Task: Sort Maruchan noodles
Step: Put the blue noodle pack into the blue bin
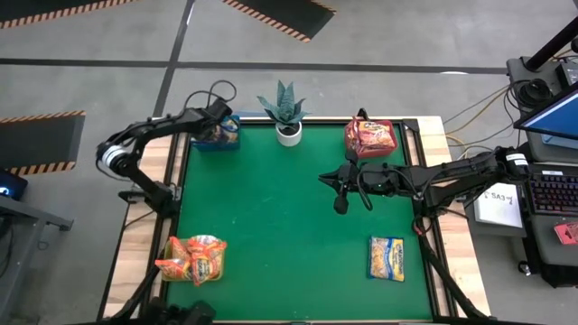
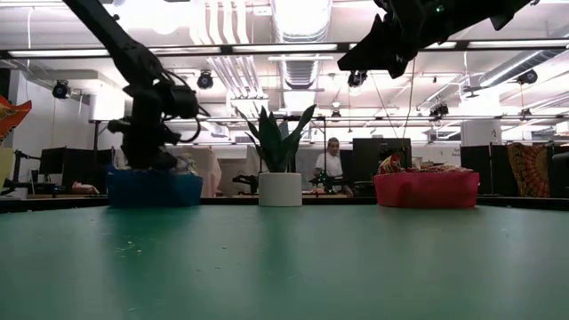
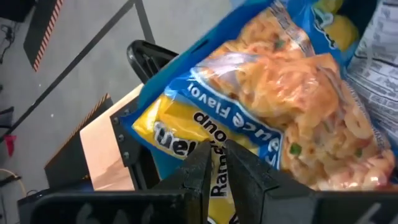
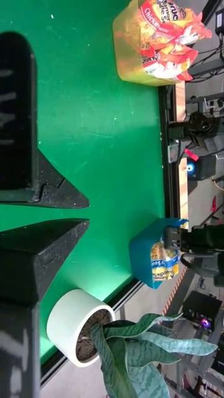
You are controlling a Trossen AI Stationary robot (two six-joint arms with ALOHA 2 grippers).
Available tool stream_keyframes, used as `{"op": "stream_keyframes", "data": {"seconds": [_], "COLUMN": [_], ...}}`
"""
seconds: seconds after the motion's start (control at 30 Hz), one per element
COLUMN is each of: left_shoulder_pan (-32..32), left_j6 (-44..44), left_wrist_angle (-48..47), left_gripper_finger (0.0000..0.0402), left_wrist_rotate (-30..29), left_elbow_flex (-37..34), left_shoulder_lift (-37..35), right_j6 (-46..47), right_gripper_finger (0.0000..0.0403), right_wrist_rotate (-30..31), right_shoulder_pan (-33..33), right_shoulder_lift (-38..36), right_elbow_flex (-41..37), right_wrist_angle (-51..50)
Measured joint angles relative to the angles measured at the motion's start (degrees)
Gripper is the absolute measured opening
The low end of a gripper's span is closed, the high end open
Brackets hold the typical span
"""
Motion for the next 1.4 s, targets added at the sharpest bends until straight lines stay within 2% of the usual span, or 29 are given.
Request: {"op": "stream_keyframes", "data": {"seconds": [0.17,0.33,0.47,0.63,0.77,0.97,1.13,1.27,1.33,1.4], "left_shoulder_pan": [-0.96,-3.74,-9.23,-20.5,-31.92,-49.49,-60.38,-65.14,-65.99,-66.24], "left_j6": [0.11,-0.29,-2.73,-7.81,-11.64,-15.28,-11.57,-8.76,-8.65,-8.72], "left_wrist_angle": [-1.48,-2.77,-3.7,-3.06,-0.97,9.96,21.08,24.97,25.08,25.0], "left_gripper_finger": [0.0036,0.0036,0.0036,0.0036,0.0036,0.0036,0.0036,0.0036,0.0036,0.0036], "left_wrist_rotate": [0.11,0.17,0.79,6.01,6.04,5.92,5.83,5.75,5.63,5.6], "left_elbow_flex": [0.22,0.22,0.06,-1.77,-4.77,-9.81,-12.29,-12.68,-12.17,-12.07], "left_shoulder_lift": [-1.89,-10.7,-19.49,-28.77,-33.53,-36.08,-35.08,-33.44,-32.57,-31.82], "right_j6": [0.03,1.39,4.62,11.6,17.11,25.2,38.08,52.53,58.01,61.54], "right_gripper_finger": [0.0028,0.0028,0.0028,0.0028,0.0028,0.0028,0.0028,0.0028,0.0028,0.0028], "right_wrist_rotate": [0.0,-0.02,-0.71,-7.28,-12.1,-18.81,-30.2,-40.1,-43.51,-44.17], "right_shoulder_pan": [0.0,0.0,0.04,0.07,1.19,4.75,7.16,10.44,13.03,15.95], "right_shoulder_lift": [0.0,-0.02,-0.02,1.06,4.27,8.9,11.54,13.32,13.95,14.82], "right_elbow_flex": [0.0,0.0,0.0,-0.42,-0.54,0.15,2.08,4.48,6.36,8.62], "right_wrist_angle": [-0.07,-0.86,-2.08,-2.99,-2.84,-2.7,-2.99,-10.41,-21.01,-36.45]}}
